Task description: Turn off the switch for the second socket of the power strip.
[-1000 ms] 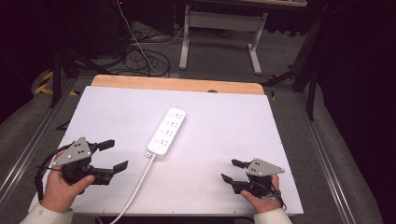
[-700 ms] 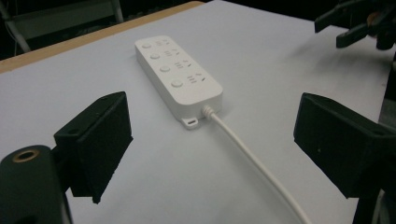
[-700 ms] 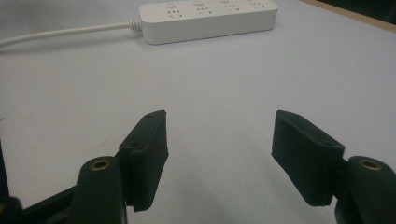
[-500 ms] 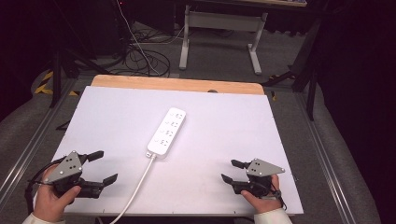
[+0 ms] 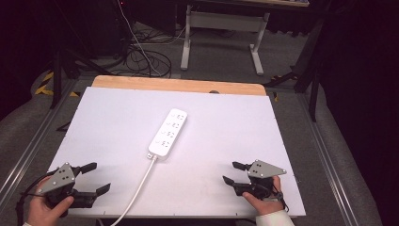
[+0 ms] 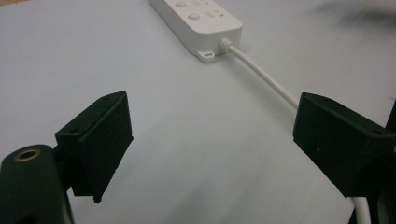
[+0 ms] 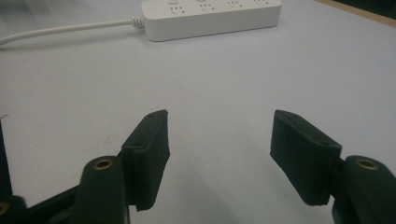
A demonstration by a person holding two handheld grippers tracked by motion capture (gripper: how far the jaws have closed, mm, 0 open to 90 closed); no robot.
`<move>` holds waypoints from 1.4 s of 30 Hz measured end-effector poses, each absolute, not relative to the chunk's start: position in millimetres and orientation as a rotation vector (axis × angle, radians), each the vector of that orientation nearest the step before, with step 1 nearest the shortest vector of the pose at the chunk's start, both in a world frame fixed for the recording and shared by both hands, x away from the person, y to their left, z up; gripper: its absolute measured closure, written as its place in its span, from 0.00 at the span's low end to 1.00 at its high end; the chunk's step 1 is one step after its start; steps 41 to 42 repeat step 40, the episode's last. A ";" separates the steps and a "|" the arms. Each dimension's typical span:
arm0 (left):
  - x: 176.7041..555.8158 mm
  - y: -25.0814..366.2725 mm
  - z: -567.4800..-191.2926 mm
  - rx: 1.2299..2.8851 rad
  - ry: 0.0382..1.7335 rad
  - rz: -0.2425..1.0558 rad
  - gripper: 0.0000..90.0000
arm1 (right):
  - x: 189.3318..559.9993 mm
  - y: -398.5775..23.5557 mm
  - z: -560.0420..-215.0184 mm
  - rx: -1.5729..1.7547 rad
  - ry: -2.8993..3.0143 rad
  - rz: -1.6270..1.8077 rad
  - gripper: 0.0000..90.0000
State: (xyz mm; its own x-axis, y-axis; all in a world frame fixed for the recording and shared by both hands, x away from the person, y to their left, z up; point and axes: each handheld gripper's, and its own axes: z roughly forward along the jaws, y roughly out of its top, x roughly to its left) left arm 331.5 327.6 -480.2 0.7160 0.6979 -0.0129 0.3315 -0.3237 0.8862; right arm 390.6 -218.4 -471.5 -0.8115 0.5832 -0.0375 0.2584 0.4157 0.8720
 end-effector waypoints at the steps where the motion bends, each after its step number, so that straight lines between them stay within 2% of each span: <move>1: 330.8 328.0 -482.1 1.934 0.788 0.466 0.13 | 390.6 -218.5 -471.5 0.723 2.340 1.350 0.42; 10: 335.6 325.6 -492.2 1.953 0.801 0.454 0.14 | 390.8 -218.4 -471.7 0.719 2.345 1.350 0.42; 15: 336.2 327.4 -488.1 1.883 0.828 0.416 0.14 | 390.9 -218.9 -472.0 0.723 2.342 1.349 0.42; 24: 332.2 327.2 -481.4 1.883 0.811 0.519 0.13 | 391.3 -218.1 -472.6 0.725 2.345 1.343 0.42; 33: 336.4 329.7 -481.3 1.846 0.853 0.430 0.12 | 391.0 -218.5 -473.3 0.729 2.347 1.341 0.42; 42: 336.0 329.8 -482.0 1.861 0.837 0.458 0.10 | 391.1 -218.6 -473.6 0.730 2.346 1.338 0.42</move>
